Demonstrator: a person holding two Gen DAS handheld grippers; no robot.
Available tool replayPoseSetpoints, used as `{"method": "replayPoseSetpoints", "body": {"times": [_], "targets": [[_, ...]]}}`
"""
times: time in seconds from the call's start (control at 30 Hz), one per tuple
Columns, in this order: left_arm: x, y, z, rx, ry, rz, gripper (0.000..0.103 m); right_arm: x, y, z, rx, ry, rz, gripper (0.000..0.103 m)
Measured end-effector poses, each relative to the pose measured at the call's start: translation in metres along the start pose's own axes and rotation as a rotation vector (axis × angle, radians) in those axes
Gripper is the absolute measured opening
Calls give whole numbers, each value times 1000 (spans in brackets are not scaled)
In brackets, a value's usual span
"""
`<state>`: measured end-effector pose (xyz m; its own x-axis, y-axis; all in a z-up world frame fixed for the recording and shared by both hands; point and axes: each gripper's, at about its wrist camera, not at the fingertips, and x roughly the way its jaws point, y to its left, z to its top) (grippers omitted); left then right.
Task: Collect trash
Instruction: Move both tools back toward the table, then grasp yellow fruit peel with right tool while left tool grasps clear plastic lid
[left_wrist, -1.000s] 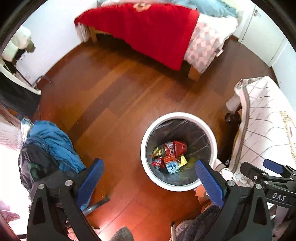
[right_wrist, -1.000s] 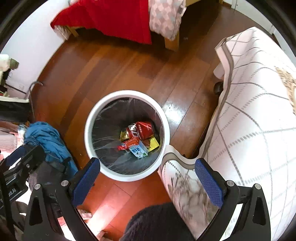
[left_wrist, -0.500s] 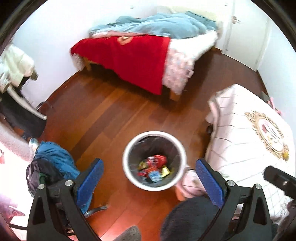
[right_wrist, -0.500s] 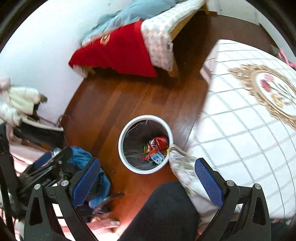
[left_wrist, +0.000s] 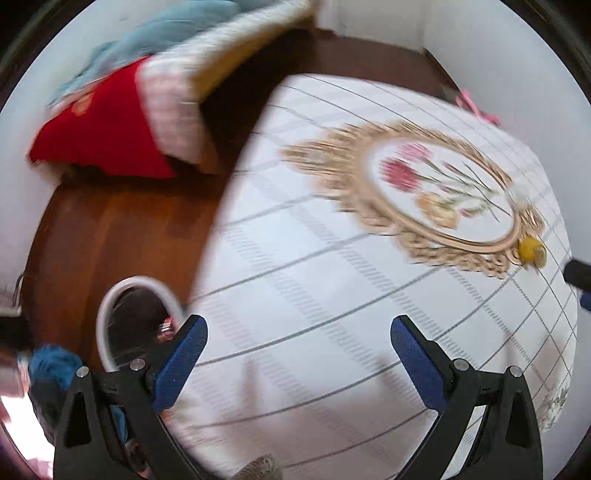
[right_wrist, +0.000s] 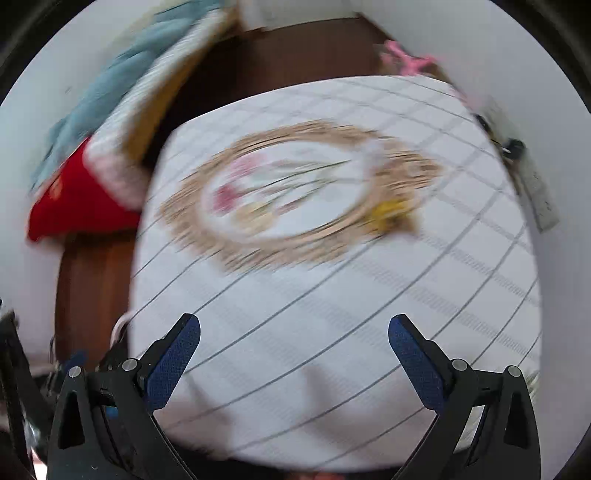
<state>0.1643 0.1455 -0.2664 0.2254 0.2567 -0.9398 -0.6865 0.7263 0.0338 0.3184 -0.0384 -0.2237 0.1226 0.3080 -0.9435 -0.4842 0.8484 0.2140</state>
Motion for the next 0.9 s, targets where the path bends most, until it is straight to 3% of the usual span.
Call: {"method": "replayPoseSetpoints", "body": {"times": [0.03, 0.1, 0.33, 0.47, 0.57, 0.9], "targets": [[8, -15, 7, 25, 19, -10, 101, 9, -16, 13, 17, 8, -17, 102], [22, -41, 18, 83, 44, -3, 101, 25, -34, 32, 39, 24, -23, 87], [45, -95, 45, 193, 47, 44, 101, 71, -62, 72, 63, 66, 10, 77], [48, -110, 53, 227, 43, 44, 101, 90, -59, 72, 51, 109, 35, 52], [48, -128, 61, 251, 29, 14, 101, 85, -61, 68, 24, 92, 58, 30], [52, -221, 114, 331, -35, -174, 99, 72, -146, 99, 164, -2, -59, 29]]}}
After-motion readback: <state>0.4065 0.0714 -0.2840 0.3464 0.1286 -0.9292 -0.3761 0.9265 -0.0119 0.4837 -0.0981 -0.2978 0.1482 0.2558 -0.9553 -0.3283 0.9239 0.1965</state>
